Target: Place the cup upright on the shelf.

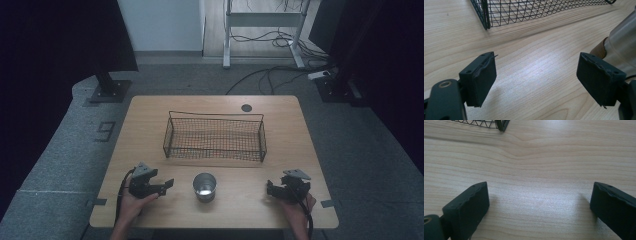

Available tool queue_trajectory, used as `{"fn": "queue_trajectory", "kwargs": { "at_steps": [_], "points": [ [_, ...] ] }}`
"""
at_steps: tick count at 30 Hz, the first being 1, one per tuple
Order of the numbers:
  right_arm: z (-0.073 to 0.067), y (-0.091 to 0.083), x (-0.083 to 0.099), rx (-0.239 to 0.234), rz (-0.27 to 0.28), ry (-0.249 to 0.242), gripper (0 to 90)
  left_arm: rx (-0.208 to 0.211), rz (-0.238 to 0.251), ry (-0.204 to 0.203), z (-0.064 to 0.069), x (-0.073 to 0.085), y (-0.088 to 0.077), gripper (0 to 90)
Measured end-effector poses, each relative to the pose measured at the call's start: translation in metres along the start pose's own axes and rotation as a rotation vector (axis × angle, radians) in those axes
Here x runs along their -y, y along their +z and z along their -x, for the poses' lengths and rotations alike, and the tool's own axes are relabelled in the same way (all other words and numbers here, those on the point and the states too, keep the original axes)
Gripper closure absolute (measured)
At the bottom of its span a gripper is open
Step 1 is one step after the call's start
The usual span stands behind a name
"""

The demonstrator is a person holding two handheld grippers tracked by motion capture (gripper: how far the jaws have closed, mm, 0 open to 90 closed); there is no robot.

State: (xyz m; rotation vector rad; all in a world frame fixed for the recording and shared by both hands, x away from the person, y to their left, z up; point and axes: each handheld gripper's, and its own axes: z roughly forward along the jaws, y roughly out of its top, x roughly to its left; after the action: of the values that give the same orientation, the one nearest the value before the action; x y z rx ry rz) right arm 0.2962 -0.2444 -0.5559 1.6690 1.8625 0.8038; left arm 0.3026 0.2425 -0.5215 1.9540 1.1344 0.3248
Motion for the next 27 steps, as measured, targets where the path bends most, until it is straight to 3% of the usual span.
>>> {"fn": "queue_trajectory", "kwargs": {
  "at_steps": [27],
  "points": [
    [0.001,-0.001,0.001,0.005,0.008,0.001,5.2,0.031,0.076,-0.015,0.004,-0.006,-0.015,16.4]
  ]
}}
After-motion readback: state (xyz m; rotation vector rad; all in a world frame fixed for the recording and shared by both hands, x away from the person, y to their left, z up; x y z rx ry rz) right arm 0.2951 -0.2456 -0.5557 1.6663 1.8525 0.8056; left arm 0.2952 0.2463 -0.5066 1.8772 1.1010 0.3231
